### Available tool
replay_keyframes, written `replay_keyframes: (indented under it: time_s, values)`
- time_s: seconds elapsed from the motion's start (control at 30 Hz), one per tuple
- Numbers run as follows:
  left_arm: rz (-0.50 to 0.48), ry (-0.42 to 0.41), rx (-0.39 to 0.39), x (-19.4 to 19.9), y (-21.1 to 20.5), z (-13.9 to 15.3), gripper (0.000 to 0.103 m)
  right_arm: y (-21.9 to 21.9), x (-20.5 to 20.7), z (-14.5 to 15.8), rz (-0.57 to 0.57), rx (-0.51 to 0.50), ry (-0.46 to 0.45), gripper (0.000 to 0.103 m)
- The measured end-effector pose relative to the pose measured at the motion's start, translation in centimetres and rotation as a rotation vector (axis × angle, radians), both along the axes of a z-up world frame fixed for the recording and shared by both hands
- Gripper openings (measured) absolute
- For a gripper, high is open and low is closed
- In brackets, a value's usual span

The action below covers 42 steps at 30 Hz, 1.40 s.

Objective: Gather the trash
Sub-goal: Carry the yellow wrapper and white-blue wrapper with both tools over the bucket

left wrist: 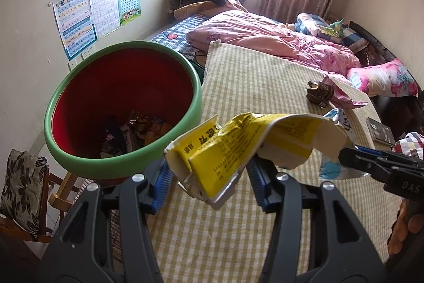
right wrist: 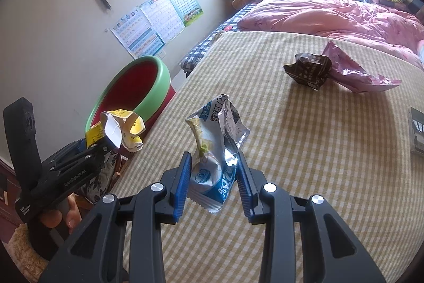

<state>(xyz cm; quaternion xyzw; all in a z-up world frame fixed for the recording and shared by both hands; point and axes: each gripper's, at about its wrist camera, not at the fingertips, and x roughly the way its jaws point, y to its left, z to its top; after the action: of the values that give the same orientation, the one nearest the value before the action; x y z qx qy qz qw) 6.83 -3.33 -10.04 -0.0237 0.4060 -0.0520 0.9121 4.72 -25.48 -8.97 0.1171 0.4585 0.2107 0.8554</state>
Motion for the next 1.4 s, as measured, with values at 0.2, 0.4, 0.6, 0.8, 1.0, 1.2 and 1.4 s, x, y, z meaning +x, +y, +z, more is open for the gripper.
replay_keyframes:
  time_s: [0.2, 0.4, 0.6, 0.8, 1.0, 1.2, 1.4]
  values:
    - [0.001, -0.005, -0.006, 0.3, 1.0, 0.3, 0.05, 1.1, 0.4, 0.1, 0.016, -0.001, -0.004, 0.033]
    - [0.0, -0.007, -0.008, 0.6, 1.2, 0.5, 0.05, 2.0, 1.1, -0.1, 0.03, -0.001, -0.003, 0.033]
    - [0.008, -0.005, -0.011, 1.0, 2.1, 0.5, 0.05, 2.7, 1.4, -0.2, 0.03, -0.001, -0.002, 0.033]
    - [0.005, -0.014, -0.015, 1.3, 2.7, 0.8, 0.05, 3.1, 1.4, -0.1, 0.023, -0.002, -0.005, 0.033]
    - [0.004, -0.027, -0.017, 1.6, 3.5, 1.1, 0.05, 3.6, 1.6, 0.1, 0.019, -0.004, -0.008, 0.033]
    - [0.012, -0.029, -0.019, 1.9, 4.4, 1.2, 0.05, 3.9, 1.7, 0.3, 0.022, -0.005, -0.011, 0.033]
    - [0.025, -0.045, -0.019, 2.2, 5.4, 1.6, 0.05, 5.2, 2.1, 0.7, 0.03, -0.009, -0.023, 0.034]
